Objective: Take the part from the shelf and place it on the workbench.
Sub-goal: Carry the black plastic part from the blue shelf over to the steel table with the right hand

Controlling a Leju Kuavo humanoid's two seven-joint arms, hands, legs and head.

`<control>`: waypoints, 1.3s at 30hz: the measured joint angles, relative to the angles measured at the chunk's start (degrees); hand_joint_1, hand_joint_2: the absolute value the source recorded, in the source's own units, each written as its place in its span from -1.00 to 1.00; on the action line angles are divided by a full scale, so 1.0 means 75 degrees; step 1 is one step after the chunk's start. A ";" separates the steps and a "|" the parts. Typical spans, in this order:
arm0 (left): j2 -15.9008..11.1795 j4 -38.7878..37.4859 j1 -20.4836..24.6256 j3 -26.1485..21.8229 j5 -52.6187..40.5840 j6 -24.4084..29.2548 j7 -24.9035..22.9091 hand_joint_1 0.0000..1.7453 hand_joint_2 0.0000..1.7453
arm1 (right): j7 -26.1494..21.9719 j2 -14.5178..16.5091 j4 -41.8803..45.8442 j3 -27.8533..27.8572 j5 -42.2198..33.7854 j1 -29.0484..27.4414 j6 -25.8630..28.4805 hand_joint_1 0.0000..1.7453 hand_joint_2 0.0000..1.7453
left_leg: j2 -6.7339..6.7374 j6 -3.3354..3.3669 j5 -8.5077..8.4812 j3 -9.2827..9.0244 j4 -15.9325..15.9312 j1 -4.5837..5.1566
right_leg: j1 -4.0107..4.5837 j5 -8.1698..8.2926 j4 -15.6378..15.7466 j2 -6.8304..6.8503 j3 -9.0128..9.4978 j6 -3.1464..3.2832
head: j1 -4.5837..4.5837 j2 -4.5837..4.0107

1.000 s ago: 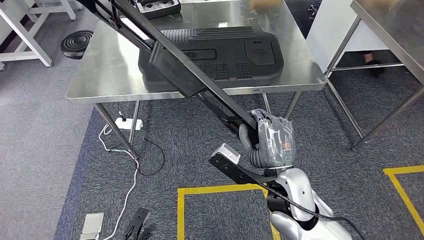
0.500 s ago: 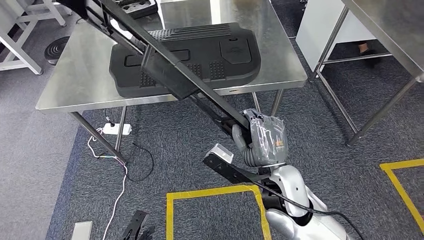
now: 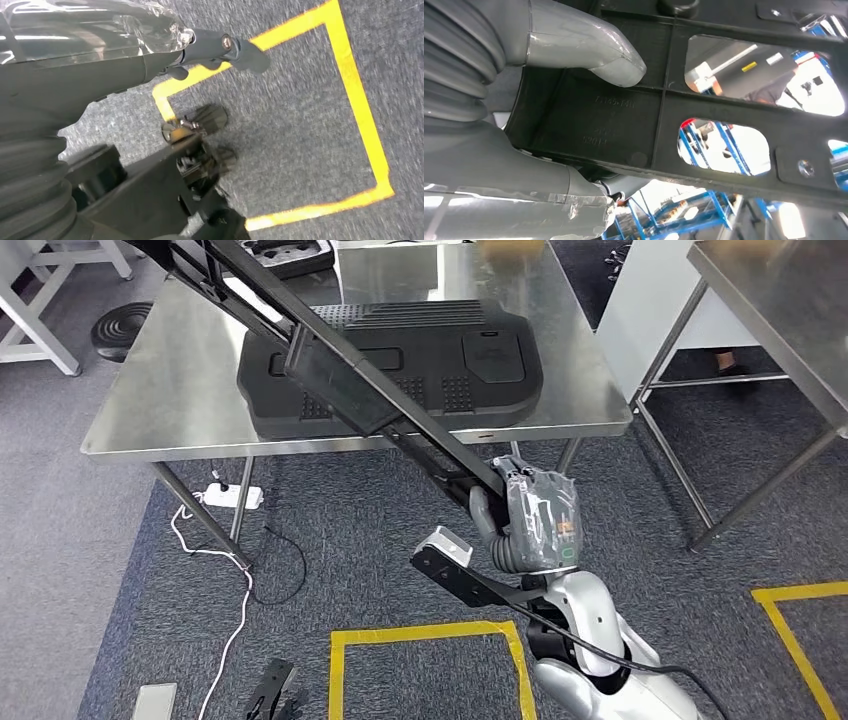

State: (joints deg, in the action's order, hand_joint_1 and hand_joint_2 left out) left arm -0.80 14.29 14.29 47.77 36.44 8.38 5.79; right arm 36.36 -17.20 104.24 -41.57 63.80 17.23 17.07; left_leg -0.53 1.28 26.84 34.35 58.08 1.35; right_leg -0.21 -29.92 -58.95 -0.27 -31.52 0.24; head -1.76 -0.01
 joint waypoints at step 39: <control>0.0001 0.0001 -0.0001 -0.0002 -0.0132 0.0008 0.0012 -1.00 1.00 | -0.0037 0.0003 0.0002 0.0000 -0.0003 -0.0013 0.0006 0.88 1.00 | -0.0001 0.0047 0.0054 -0.0006 0.0077 -0.0034 | 0.0011 -0.0085 0.0098 0.0000 0.0105 -0.0012 | 0.0203 0.0001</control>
State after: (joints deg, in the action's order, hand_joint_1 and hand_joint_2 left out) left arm -0.79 14.29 14.29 47.76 35.45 8.44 5.88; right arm 36.09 -17.18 104.26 -41.57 63.78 17.14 17.11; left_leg -0.54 1.63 27.24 34.31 58.66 1.09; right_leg -0.13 -30.56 -58.21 -0.27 -30.73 0.15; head -0.24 0.00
